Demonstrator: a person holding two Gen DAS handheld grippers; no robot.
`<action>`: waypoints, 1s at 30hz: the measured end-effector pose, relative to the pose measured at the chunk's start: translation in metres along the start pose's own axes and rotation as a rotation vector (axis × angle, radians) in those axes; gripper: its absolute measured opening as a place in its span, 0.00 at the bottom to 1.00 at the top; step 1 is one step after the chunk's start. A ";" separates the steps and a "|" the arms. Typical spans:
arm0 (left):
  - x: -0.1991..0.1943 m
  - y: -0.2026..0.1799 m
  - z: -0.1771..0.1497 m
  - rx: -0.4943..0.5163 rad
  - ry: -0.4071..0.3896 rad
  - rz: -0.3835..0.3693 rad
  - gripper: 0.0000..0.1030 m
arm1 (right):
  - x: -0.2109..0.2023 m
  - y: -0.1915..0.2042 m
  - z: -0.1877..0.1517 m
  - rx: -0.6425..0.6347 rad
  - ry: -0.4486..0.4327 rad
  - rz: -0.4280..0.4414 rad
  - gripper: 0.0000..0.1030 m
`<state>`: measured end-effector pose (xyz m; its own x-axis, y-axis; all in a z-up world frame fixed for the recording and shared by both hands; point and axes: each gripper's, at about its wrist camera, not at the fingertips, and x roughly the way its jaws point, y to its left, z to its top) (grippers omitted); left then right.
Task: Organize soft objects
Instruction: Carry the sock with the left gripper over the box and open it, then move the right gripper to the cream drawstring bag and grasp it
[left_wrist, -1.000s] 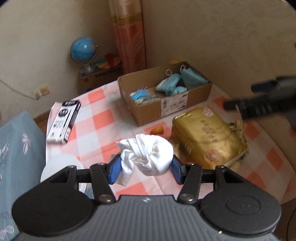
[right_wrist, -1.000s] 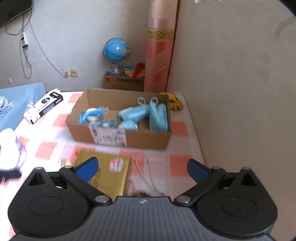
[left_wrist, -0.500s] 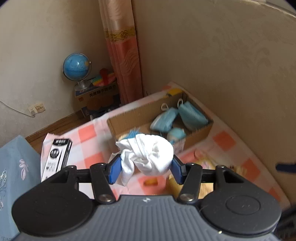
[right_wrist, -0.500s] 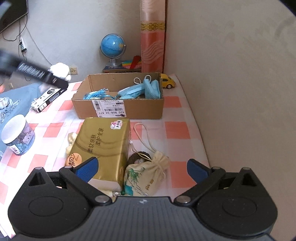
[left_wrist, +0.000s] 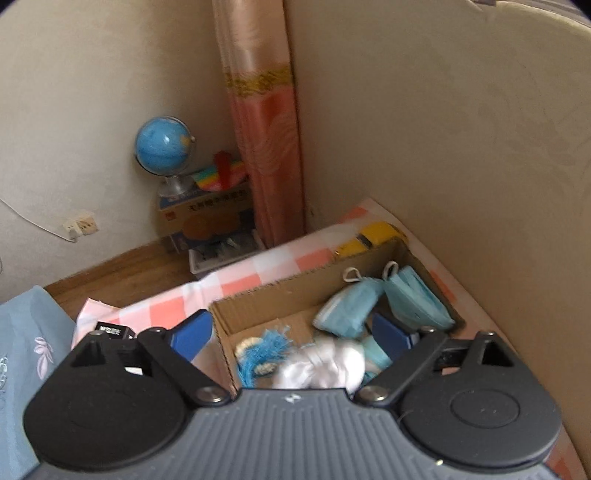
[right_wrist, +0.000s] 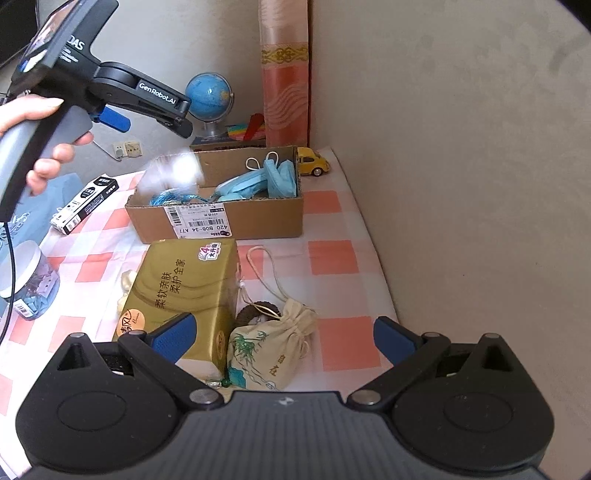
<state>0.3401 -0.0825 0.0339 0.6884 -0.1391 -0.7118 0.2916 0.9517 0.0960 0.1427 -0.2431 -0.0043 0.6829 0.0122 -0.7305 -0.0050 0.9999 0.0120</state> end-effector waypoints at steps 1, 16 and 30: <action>0.000 0.001 -0.001 -0.010 0.009 0.001 0.91 | 0.000 -0.001 0.000 0.001 0.001 0.000 1.00; -0.063 -0.003 -0.047 -0.016 0.038 0.056 0.92 | -0.010 0.001 -0.005 -0.016 -0.031 0.055 1.00; -0.113 0.003 -0.145 -0.159 0.048 0.160 0.95 | -0.009 0.001 -0.045 -0.076 -0.020 0.180 1.00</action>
<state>0.1669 -0.0240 0.0135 0.6842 0.0265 -0.7288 0.0705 0.9922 0.1023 0.1042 -0.2424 -0.0287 0.6806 0.1919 -0.7071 -0.1836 0.9790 0.0890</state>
